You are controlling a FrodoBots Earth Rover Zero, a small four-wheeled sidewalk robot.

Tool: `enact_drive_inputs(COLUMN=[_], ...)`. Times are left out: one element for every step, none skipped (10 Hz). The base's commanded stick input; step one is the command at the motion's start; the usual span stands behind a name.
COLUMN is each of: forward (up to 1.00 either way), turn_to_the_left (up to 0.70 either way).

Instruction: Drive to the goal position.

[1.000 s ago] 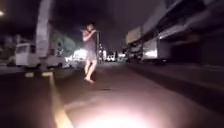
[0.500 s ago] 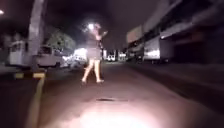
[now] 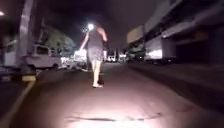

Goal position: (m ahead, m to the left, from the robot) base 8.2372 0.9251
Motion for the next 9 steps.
enact_drive_inputs(forward=[1.0,1.0,1.0,1.0,1.0,1.0,1.0,1.0,1.0], turn_to_the_left=[0.0,0.0,0.0,0.0,0.0,0.0,0.0,0.0,0.0])
